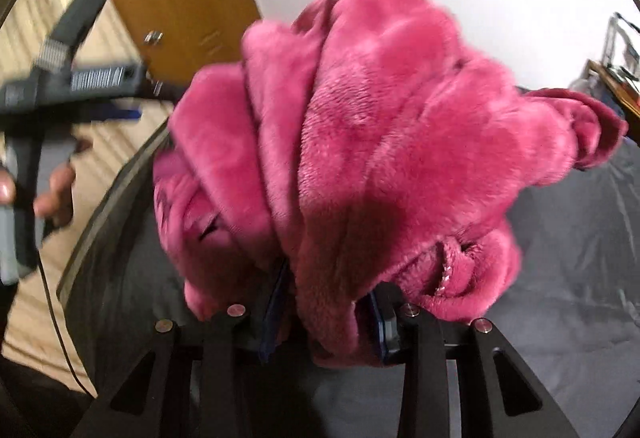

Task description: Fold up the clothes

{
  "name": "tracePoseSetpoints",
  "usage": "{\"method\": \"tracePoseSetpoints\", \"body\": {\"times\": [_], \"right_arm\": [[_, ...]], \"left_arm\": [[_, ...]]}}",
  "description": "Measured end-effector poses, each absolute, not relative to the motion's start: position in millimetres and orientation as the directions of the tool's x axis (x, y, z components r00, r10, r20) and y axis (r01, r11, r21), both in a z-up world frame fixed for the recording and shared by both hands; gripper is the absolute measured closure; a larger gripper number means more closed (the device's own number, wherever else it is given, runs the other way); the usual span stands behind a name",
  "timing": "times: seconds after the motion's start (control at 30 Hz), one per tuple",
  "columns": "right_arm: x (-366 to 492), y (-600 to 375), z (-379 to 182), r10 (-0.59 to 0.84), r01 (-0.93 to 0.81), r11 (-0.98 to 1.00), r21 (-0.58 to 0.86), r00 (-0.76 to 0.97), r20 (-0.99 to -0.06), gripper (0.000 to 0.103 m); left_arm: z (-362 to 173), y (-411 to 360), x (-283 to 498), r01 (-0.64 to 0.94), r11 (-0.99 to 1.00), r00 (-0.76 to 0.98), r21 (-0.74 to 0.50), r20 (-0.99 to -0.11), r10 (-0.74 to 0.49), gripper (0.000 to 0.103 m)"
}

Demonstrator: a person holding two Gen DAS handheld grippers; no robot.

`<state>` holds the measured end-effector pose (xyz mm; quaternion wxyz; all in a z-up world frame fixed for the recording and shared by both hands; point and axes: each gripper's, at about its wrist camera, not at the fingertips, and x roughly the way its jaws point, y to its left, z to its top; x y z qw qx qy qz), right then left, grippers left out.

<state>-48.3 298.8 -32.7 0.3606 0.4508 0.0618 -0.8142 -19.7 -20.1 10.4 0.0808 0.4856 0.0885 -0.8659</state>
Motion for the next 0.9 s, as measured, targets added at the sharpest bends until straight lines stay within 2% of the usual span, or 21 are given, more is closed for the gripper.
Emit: {"method": "tracePoseSetpoints", "body": {"times": [0.2, 0.53, 0.57, 0.9], "right_arm": [[-82, 325, 7, -0.568, 0.576, -0.771, 0.272, -0.430, -0.702, 0.065], [-119, 313, 51, -0.612, 0.587, -0.761, 0.276, -0.510, -0.604, 0.063], [-115, 314, 55, -0.613, 0.586, -0.762, 0.276, -0.513, -0.601, 0.060], [-108, 361, 77, -0.550, 0.502, -0.822, 0.270, -0.572, -0.609, 0.059]], "left_arm": [[18, -22, -21, 0.216, -0.974, -0.531, -0.061, -0.845, -0.065, 0.000], [49, -14, -19, 0.146, -0.988, -0.581, -0.056, -0.813, -0.040, 0.000], [52, -13, -19, 0.138, -0.989, -0.586, -0.058, -0.809, -0.035, 0.000], [74, 7, -52, 0.058, -0.998, -0.601, -0.016, -0.799, -0.022, 0.000]]}}
